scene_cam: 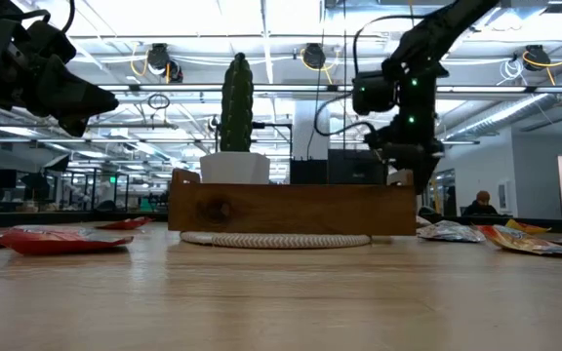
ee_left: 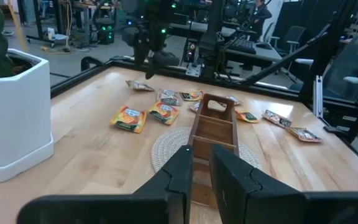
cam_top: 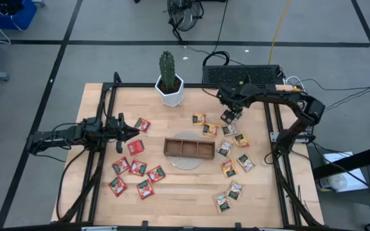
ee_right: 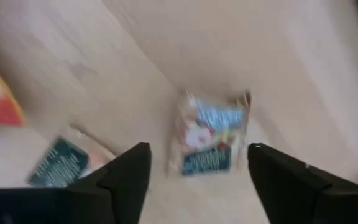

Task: Pick & Place Tea
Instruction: Put the brown tea bag into the right section of the wooden organizer

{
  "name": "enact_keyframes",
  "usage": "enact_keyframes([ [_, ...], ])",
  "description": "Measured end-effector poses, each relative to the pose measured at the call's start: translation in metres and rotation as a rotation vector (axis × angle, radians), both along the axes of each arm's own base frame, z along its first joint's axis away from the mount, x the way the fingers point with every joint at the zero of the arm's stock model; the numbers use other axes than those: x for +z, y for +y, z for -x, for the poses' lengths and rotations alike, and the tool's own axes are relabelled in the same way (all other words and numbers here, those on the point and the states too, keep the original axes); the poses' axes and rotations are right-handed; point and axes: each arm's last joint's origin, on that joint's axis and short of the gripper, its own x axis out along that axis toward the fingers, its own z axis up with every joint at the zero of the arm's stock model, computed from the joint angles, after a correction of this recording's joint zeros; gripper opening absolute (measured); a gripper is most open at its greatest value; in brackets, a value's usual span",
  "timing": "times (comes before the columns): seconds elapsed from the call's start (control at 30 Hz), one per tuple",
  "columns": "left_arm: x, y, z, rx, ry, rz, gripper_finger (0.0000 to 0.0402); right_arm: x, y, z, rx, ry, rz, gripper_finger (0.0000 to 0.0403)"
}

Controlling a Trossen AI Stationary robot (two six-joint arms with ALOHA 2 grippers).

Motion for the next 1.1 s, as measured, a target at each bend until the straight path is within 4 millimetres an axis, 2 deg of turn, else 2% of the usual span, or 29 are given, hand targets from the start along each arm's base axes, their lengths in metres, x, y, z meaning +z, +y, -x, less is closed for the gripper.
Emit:
enact_keyframes([
  [0.13,0.0,0.0,0.0,0.002,0.0,0.0,0.0058,-0.017,-0.008,0.014,-0.033,0.006,-0.089,0.0305],
  [0.3,0.0,0.0,0.0,0.002,0.0,0.0,0.0058,-0.037,-0.013,0.02,-0.029,-0.057,-0.048,0.0337],
  [0.6,0.0,0.0,0.0,0.002,0.0,0.0,0.0058,-0.056,-0.013,0.027,-0.045,-0.109,0.005,0.0328],
  [0.8,0.0,0.0,0.0,0.002,0.0,0.0,0.0058,-0.059,-0.009,0.031,-0.082,-0.077,-0.007,0.0284],
  [1.1,0.0,0.0,0.0,0.002,0.0,0.0,0.0058,-0.06,-0.007,0.03,-0.079,-0.081,-0.02,0.0145],
])
